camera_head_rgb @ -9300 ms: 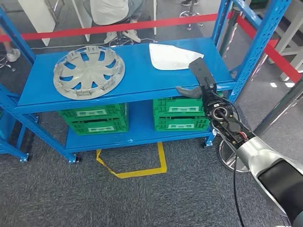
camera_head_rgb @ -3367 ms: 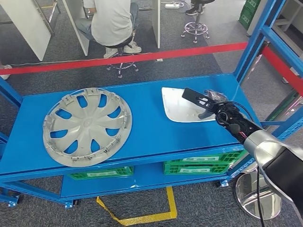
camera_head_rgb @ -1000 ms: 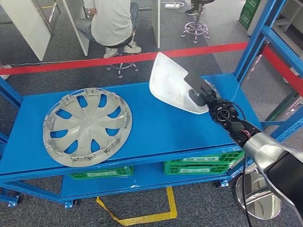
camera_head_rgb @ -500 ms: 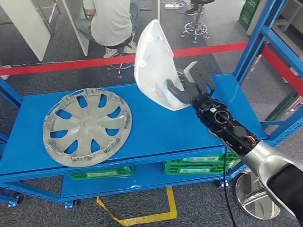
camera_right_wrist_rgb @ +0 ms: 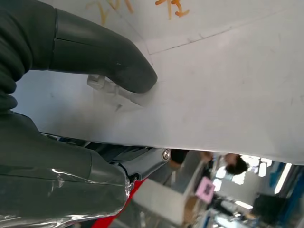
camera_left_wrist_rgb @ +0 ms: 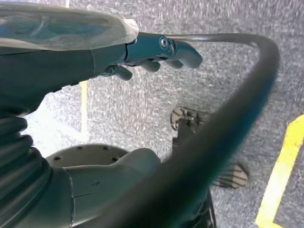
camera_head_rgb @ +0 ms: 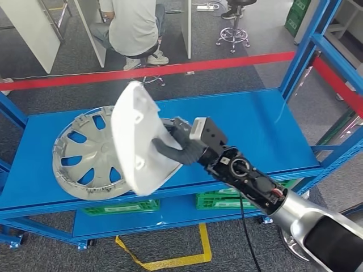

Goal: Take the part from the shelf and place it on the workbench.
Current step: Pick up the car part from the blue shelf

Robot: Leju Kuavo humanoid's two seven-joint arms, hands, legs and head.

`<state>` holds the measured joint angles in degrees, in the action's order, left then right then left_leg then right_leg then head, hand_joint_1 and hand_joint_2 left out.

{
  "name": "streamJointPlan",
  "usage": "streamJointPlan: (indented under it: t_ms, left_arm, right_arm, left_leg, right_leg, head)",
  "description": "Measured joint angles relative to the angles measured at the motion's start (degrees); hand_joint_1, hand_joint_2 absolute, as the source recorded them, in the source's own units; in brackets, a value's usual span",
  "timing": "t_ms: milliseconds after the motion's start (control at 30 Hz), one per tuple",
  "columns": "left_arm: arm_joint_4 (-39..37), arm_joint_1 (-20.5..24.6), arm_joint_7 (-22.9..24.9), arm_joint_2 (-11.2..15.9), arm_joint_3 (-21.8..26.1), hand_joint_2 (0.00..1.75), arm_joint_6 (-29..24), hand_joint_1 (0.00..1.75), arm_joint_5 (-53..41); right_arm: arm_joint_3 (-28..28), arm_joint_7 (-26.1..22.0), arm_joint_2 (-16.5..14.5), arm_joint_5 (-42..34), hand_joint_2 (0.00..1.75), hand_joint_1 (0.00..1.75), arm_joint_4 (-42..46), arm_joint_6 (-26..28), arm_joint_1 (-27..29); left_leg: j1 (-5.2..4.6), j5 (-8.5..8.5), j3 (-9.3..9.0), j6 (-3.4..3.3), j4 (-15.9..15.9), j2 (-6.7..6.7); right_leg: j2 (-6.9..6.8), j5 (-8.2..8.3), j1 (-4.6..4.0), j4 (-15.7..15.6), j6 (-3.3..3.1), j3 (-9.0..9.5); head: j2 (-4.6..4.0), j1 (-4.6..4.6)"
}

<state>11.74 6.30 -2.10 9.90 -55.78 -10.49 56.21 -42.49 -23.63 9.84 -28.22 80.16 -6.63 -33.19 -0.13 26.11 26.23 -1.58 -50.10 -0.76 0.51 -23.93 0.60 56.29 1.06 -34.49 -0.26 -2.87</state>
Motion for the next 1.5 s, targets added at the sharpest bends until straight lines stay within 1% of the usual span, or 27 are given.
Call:
streamJointPlan:
  t_ms: [100,133,167,233,267,300,333,400,500,533,600,633,667,700,733,800,867,1000,1033,1100,1167,1200,1233,1300,1333,1400,1500]
  left_arm:
    - [0.00,-0.10,0.02,-0.05,0.00,1.75,-0.01,0.00,0.16]
    - [0.00,-0.13,0.11,-0.09,0.00,1.75,-0.05,0.00,0.20]
    - [0.00,-0.19,0.20,-0.14,0.00,1.75,-0.12,0.00,0.26]
    - [0.00,-0.34,0.40,-0.22,0.00,1.75,-0.27,0.00,0.47]
    - [-0.03,-0.40,0.45,-0.06,0.00,1.75,-0.33,0.00,0.62]
    - [-0.05,-0.38,0.51,0.02,0.00,1.75,-0.36,0.00,0.73]
    - [-0.09,-0.35,0.54,0.16,0.00,1.75,-0.39,0.00,0.84]
    - [-0.13,-0.32,0.61,0.28,0.00,1.75,-0.40,0.00,0.97]
    - [-0.15,-0.41,0.81,0.32,-0.02,1.75,-0.52,0.00,1.11]
    - [-0.15,-0.35,0.83,0.31,-0.02,1.75,-0.59,0.00,1.15]
    - [-0.15,-0.23,0.83,0.28,-0.02,1.75,-0.68,0.00,1.17]
    - [-0.15,-0.27,0.81,0.26,-0.02,1.75,-0.70,0.00,1.17]
    - [-0.15,-0.34,0.80,0.25,-0.02,1.75,-0.70,0.00,1.15]
    - [-0.15,-0.44,0.79,0.24,-0.02,1.75,-0.70,0.00,1.14]
    - [-0.15,-0.51,0.77,0.27,-0.02,1.75,-0.70,0.00,1.11]
    - [-0.16,-0.50,0.71,0.53,-0.02,1.75,-0.71,0.00,1.06]
    - [-0.17,-0.32,0.67,0.76,-0.02,1.75,-0.73,0.00,1.04]
    - [-0.17,-0.43,0.65,0.72,-0.02,1.75,-0.75,0.00,1.02]
    - [-0.17,-0.47,0.62,0.69,-0.02,1.75,-0.75,0.00,1.00]
    - [-0.17,-0.48,0.55,0.63,-0.02,1.75,-0.68,0.00,0.91]
    - [-0.17,-0.52,0.50,0.52,-0.03,1.75,-0.48,0.00,0.76]
    - [-0.17,-0.54,0.49,0.45,-0.03,1.75,-0.39,0.00,0.66]
    - [-0.17,-0.56,0.49,0.35,-0.04,1.75,-0.32,0.00,0.58]
    - [-0.17,-0.54,0.50,0.19,-0.06,1.75,-0.26,0.00,0.41]
    - [-0.17,-0.49,0.50,0.15,-0.07,1.75,-0.25,0.00,0.32]
    - [-0.17,-0.42,0.49,0.14,-0.10,1.75,-0.24,0.00,0.12]
    - [-0.20,-0.50,0.49,0.22,-0.29,1.75,-0.18,0.00,-0.16]
  right_arm:
    - [-1.66,-0.09,-2.15,3.48,1.75,1.75,0.46,-1.19,1.11]
    - [-2.11,-0.07,-2.72,4.16,1.75,1.75,0.64,-1.56,1.62]
    - [-2.48,-0.04,-3.27,4.70,1.75,1.75,0.83,-1.94,2.09]
    - [-3.09,0.02,-4.14,5.55,1.75,1.75,1.28,-2.58,2.62]
    - [-3.33,0.07,-4.42,5.86,1.75,1.75,1.45,-2.74,2.77]
    - [-3.53,0.12,-4.73,6.11,1.75,1.75,1.68,-2.83,2.91]
    - [-3.71,0.18,-4.99,6.29,1.75,1.75,1.87,-2.87,3.14]
    - [-4.07,0.23,-5.53,6.44,1.75,1.75,2.20,-2.91,3.59]
    - [-4.34,0.08,-6.12,6.31,1.75,1.75,2.58,-3.03,3.74]
    - [-4.36,0.02,-6.29,6.23,1.75,1.75,2.74,-3.08,3.73]
    - [-4.39,-0.04,-6.42,6.11,1.75,1.75,2.91,-3.14,3.77]
    - [-4.40,-0.04,-6.46,6.10,1.75,1.75,2.92,-3.14,3.80]
    - [-4.41,-0.04,-6.50,6.09,1.75,1.75,2.92,-3.14,3.82]
    - [-4.40,-0.04,-6.56,6.08,1.75,1.75,2.93,-3.13,3.83]
    - [-4.40,-0.04,-6.66,6.08,1.75,1.75,2.94,-3.13,3.82]
    - [-4.40,-0.04,-6.86,6.08,1.75,1.75,3.05,-3.12,3.80]
    - [-4.39,-0.04,-6.96,6.06,1.75,1.75,3.15,-3.11,3.81]
    - [-4.32,-0.04,-7.11,6.04,1.75,1.75,3.31,-3.07,3.79]
    - [-4.30,-0.04,-7.13,6.03,1.75,1.75,3.35,-3.05,3.78]
    - [-4.28,-0.03,-7.13,6.03,1.75,1.75,3.40,-2.99,3.90]
    - [-4.24,0.00,-7.12,6.04,1.75,1.75,3.41,-2.80,4.25]
    - [-4.20,0.02,-7.12,6.04,1.75,1.75,3.44,-2.66,4.42]
    - [-4.12,0.05,-7.11,6.05,1.75,1.75,3.51,-2.53,4.53]
    - [-3.84,0.12,-7.10,6.05,1.75,1.75,3.71,-2.32,4.63]
    - [-3.66,0.13,-7.09,6.06,1.75,1.75,3.86,-2.23,4.69]
    - [-3.28,0.20,-7.05,6.13,1.75,1.75,4.09,-2.01,5.06]
    - [-2.75,0.24,-6.99,6.28,1.75,1.75,4.44,-1.77,5.48]
  left_leg:
    - [0.71,-0.21,-0.70,0.12,0.78,0.14]
    - [1.00,-0.06,-0.77,0.35,0.69,-0.01]
    - [1.37,0.18,-0.88,0.70,0.52,-0.24]
    - [2.29,1.06,-1.19,1.86,-0.29,-0.85]
    - [2.59,1.63,-1.13,2.57,-0.84,-1.17]
    - [2.75,2.15,-0.81,3.27,-1.71,-1.44]
    - [2.78,2.43,-0.31,3.88,-2.43,-1.65]
    - [2.73,2.37,0.66,4.68,-3.19,-1.84]
    - [2.84,3.54,1.97,5.15,-5.69,-0.84]
    - [2.77,4.89,3.64,5.13,-8.94,-0.26]
    - [2.44,8.01,8.97,4.83,-17.94,0.40]
    - [2.23,8.75,11.38,4.56,-21.43,0.44]
    - [1.97,8.35,12.82,4.13,-22.87,0.44]
    - [1.62,6.81,13.04,3.50,-21.93,0.44]
    - [1.14,4.41,12.08,2.67,-18.78,0.47]
    - [-0.06,0.32,8.87,0.70,-10.54,1.19]
    - [-0.87,-0.84,7.13,-0.19,-6.13,1.89]
    - [-0.52,-1.37,6.26,-0.01,-4.36,1.43]
    - [-0.29,-1.57,5.96,-0.03,-3.93,1.32]
    - [-0.21,-1.63,5.76,-0.15,-3.76,1.02]
    - [-0.18,-1.56,5.67,-0.15,-3.80,0.61]
    - [-0.14,-1.48,5.57,-0.10,-3.84,0.38]
    - [-0.08,-1.35,5.41,0.02,-3.93,0.12]
    - [-0.06,-0.94,5.20,0.44,-4.31,-0.39]
    - [-0.09,-0.78,5.30,0.69,-4.60,-0.61]
    - [-0.15,-0.80,5.71,1.23,-4.90,-0.92]
    - [-0.08,-0.17,6.25,2.04,-5.94,-0.91]
  right_leg:
    - [-0.07,-4.80,0.52,10.43,1.06,-4.50]
    - [-0.10,-5.55,0.87,13.32,1.54,-5.81]
    - [-0.12,-5.21,1.24,14.13,2.05,-6.13]
    - [-0.12,-1.79,2.14,8.99,3.22,-3.57]
    - [0.27,-0.65,2.41,5.68,3.82,-1.79]
    - [0.71,-0.22,2.64,2.84,3.94,-0.26]
    - [1.15,-0.46,2.69,1.45,3.66,0.49]
    - [1.53,-1.41,2.55,1.53,2.36,0.45]
    - [1.07,-1.83,2.39,1.80,0.88,0.46]
    - [0.78,-1.95,2.26,1.67,0.50,0.70]
    - [0.12,-2.16,1.76,1.53,0.04,1.01]
    - [-0.16,-2.27,1.44,1.50,-0.18,1.14]
    - [-0.35,-2.39,1.11,1.48,-0.40,1.29]
    - [-0.49,-2.50,0.78,1.46,-0.59,1.48]
    - [-0.60,-2.58,0.47,1.41,-0.75,1.70]
    - [-0.78,-2.72,0.00,1.29,-0.89,2.02]
    - [-1.06,-2.80,-0.15,1.16,-0.81,2.08]
    - [-1.39,-3.77,-0.13,1.97,-0.06,1.81]
    - [-1.18,-5.09,-0.13,4.04,0.19,0.96]
    - [-0.84,-8.80,-0.05,11.42,0.55,-2.27]
    - [-0.80,-10.32,0.00,16.91,0.84,-4.88]
    - [-0.80,-9.40,0.02,16.56,0.94,-4.78]
    - [-0.76,-7.42,0.06,13.79,1.00,-3.52]
    - [-0.12,-3.64,0.21,5.62,0.96,0.28]
    - [0.32,-2.80,0.27,2.57,0.74,1.83]
    - [0.96,-2.94,0.18,0.69,0.10,2.91]
    - [0.64,-2.67,0.37,0.09,-0.98,3.28]
  head:
    - [0.00,-0.26]
    - [0.00,-0.26]
    - [0.00,-0.27]
    - [0.00,-0.37]
    - [0.00,-0.55]
    - [0.00,-0.84]
    - [0.00,-0.91]
    - [0.00,-0.71]
    - [0.00,0.13]
    - [0.00,0.39]
    - [0.00,0.68]
    - [0.00,0.72]
    - [0.00,0.73]
    - [0.00,0.75]
    - [0.00,0.76]
    - [0.00,0.75]
    - [0.00,0.74]
    - [0.00,0.70]
    - [0.00,0.61]
    - [0.00,0.46]
    - [0.00,0.31]
    - [0.00,0.27]
    - [0.00,0.20]
    - [0.00,0.09]
    - [0.00,0.07]
    - [0.00,0.11]
    - [0.00,0.20]
